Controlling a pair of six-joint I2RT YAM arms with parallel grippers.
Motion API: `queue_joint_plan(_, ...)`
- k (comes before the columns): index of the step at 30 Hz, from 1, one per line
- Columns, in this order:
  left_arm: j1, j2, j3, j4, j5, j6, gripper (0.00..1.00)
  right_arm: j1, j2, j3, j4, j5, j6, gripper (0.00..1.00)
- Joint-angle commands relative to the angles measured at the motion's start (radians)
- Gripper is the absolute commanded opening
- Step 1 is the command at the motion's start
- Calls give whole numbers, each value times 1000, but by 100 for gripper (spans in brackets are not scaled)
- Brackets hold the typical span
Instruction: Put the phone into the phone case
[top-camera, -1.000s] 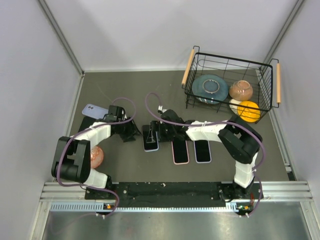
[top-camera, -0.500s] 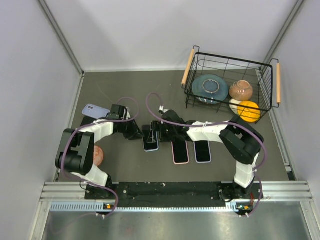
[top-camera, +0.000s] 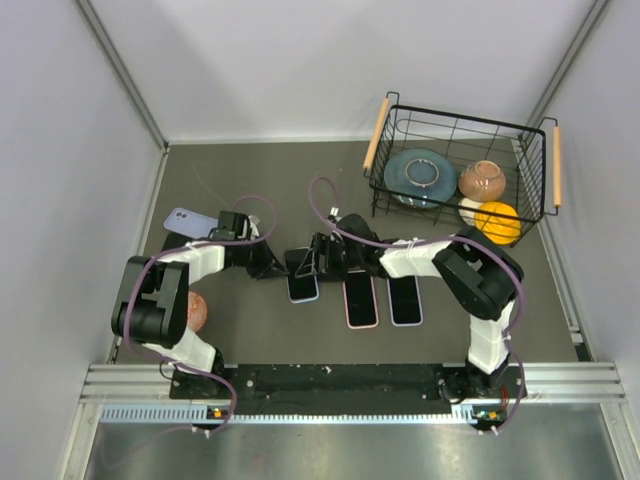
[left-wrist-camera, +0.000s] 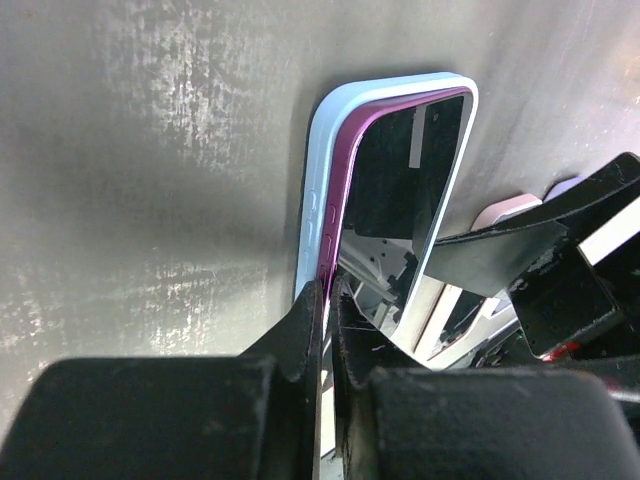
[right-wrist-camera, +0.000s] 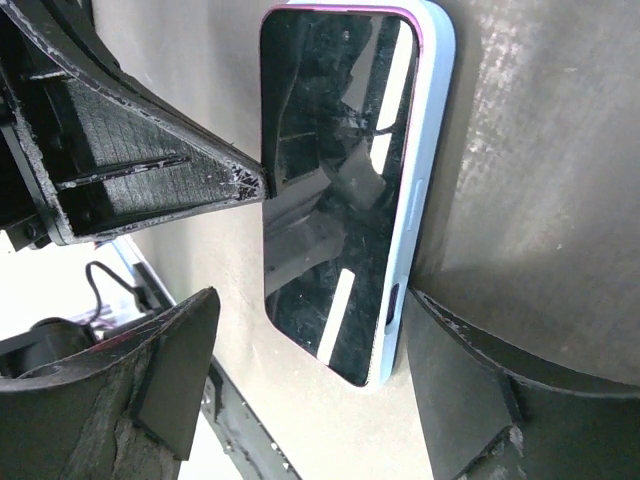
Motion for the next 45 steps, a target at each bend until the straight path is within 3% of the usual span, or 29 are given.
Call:
queue_joint_plan(1,-28,42,-54,43,62,-35,0,-9,-1,-8,355,-134,116,71)
queue_joint_plan(9,-26,20,-83,73,126,-66,0,-13,16,-53,584,-220,221,66)
queue_joint_plan(14,-26,3,-103,96,138,-80,0,-13,12,-54,544,-206,218,64)
queue_joint_plan(23,-26,-29,-116,118,161,-80,0,-15,41,-43,451,-177,201,46)
queue_joint_plan(29,-26,-44,-139,156,198,-98,0,-18,55,-56,458,-166,207,21)
queue_joint_plan(32,-26,-70,-131,153,213,-98,2,-28,35,-51,414,-158,182,1)
queue_joint_plan(36,-14,-127,-94,75,220,-69,19,-50,-16,-56,403,-181,172,0)
queue_joint_plan(37,3,-165,-94,69,241,-66,33,-55,-46,-59,414,-193,170,0)
queue_joint_plan(41,41,-296,-39,15,293,-59,53,-85,-135,-97,495,-285,173,0)
queue_joint_plan(45,45,-427,50,-35,322,-48,61,-130,-206,-172,670,-408,231,0)
